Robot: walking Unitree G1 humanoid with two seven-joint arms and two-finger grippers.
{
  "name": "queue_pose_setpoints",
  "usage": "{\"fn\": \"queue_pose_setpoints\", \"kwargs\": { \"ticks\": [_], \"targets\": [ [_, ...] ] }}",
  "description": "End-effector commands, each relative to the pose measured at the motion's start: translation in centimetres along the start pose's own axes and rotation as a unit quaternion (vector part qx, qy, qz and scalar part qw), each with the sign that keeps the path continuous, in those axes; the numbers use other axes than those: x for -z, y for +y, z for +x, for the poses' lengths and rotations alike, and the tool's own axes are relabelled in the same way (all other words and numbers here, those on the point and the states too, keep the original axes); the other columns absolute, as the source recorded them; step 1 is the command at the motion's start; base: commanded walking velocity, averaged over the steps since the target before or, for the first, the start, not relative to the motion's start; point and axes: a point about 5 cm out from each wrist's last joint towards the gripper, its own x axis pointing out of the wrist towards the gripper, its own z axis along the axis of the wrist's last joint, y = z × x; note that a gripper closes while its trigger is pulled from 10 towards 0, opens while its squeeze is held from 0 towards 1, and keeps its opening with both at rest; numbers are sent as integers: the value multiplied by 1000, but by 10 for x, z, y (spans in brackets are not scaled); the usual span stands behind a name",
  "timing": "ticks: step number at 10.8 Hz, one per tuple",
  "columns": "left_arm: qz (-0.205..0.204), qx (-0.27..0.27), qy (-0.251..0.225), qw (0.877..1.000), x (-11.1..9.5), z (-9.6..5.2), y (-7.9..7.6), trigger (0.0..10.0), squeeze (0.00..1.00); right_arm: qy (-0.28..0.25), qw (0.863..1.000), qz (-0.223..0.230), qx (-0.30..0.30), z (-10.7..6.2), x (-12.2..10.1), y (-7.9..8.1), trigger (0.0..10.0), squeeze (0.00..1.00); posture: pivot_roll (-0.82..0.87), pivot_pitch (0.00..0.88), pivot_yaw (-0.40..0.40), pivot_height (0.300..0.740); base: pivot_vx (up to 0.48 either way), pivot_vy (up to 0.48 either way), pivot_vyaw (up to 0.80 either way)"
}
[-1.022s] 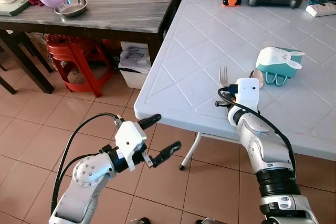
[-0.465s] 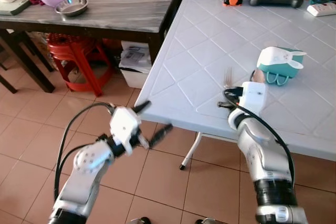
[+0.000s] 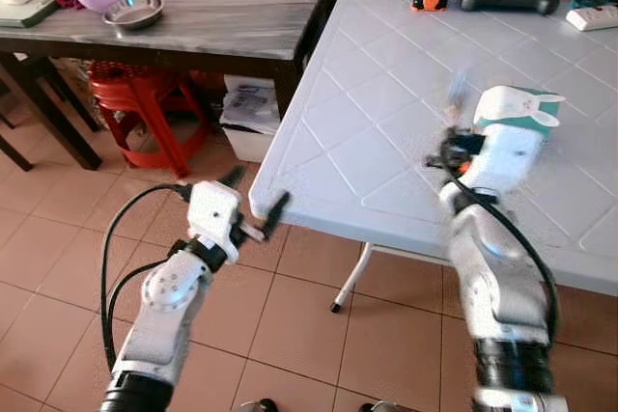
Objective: Setting the table
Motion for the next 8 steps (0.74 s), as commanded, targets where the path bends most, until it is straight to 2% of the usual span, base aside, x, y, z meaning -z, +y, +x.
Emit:
{"fn": "queue_pose_setpoints", "kwargs": {
  "ticks": [1, 2, 3, 4, 6, 7, 8],
  "targets": [
    [5, -30, 13, 999, 4, 0, 6, 10000, 0, -16, 1000, -16, 7, -5, -3, -2, 10000, 0, -59, 109, 75, 740, 0, 0, 0],
    [0, -48, 20, 999, 6, 0, 8, 10000, 0, -23, 999, -32, 15, -9, -3, -8, 10000, 0, -61, 106, 74, 740, 0, 0, 0],
    [-15, -43, 18, 999, 6, 2, 6, 10000, 0, -17, 999, -31, 33, -12, -1, -17, 10000, 0, -66, 103, 77, 740, 0, 0, 0],
    [-11, -43, 19, 999, 6, 4, 6, 10000, 0, -15, 999, -31, 38, -12, 0, -19, 10000, 0, -68, 101, 78, 740, 0, 0, 0],
    [-15, -40, 11, 999, 4, 8, 2, 10000, 0, -17, 999, -32, 39, -12, -1, -20, 10000, 0, -77, 99, 82, 740, 0, 0, -503],
    [-16, -40, 12, 999, 4, 9, 1, 10000, 0, -18, 999, -32, 40, -12, -2, -20, 10000, 0, -78, 100, 83, 740, 0, 322, 0],
    [-19, -41, 12, 999, 4, 10, 1, 10000, 0, -17, 999, -33, 40, -13, -2, -20, 10000, 0, -77, 103, 81, 740, 0, 341, -550]
  ]
}}
